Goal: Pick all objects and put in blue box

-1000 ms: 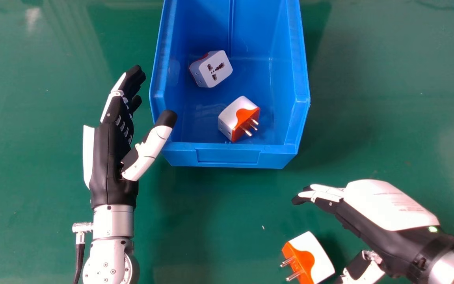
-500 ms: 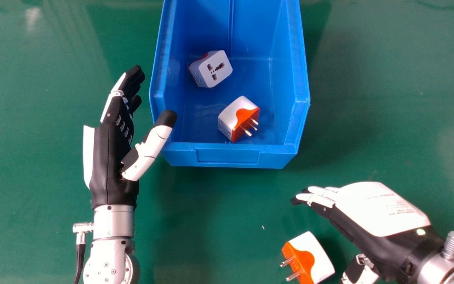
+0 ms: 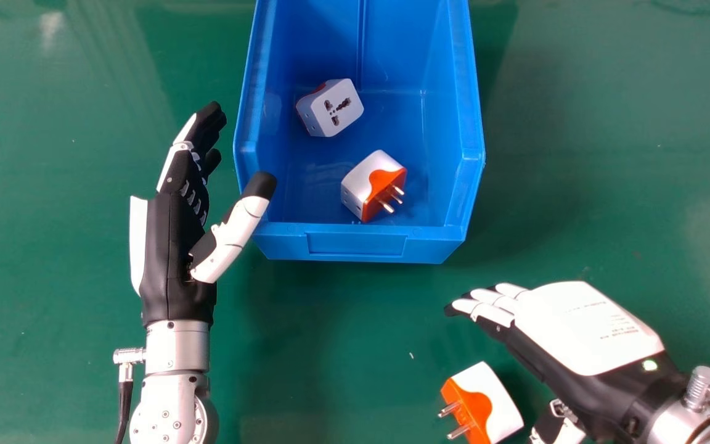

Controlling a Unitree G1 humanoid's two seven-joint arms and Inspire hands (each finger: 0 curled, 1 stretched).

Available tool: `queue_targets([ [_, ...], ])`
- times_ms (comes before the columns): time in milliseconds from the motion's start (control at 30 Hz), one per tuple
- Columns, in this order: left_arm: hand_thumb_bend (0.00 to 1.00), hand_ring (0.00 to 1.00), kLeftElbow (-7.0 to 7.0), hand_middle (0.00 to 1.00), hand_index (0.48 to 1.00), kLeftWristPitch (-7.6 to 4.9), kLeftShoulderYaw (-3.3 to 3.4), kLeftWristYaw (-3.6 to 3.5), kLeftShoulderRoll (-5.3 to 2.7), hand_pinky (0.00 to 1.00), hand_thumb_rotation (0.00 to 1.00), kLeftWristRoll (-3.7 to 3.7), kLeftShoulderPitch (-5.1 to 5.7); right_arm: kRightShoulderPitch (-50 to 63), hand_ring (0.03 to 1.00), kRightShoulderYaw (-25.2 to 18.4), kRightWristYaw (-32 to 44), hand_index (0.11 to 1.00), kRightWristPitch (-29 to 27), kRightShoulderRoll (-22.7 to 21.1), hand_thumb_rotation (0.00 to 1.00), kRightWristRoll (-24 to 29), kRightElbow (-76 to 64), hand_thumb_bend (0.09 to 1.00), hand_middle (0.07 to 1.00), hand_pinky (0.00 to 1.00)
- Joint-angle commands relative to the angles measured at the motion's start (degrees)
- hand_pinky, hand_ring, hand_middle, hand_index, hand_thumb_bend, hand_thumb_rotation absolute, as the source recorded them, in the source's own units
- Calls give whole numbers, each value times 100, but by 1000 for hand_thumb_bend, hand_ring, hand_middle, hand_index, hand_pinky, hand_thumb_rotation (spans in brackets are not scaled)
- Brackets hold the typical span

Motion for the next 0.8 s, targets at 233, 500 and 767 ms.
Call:
queue_targets([
  [233, 796, 926, -69, 891, 852, -136, -10, -43, -24, 930, 495, -42, -23, 19, 951, -15, 71, 874, -169, -133, 77, -27, -212, 833, 924, 774],
  [500, 787, 927, -64, 894, 851, -147, -4, -41, -27, 934, 487, -28, -18, 9, 948, 80, 164, 877, -217, -151, 94, -268, -238, 861, 926, 790],
  [767, 791, 927, -62, 891, 852, -135, -3, 3, -11, 933, 491, 1, -7, -43, 940, 170, -72, 877, -407, -112, 113, -443, -69, 867, 925, 799],
])
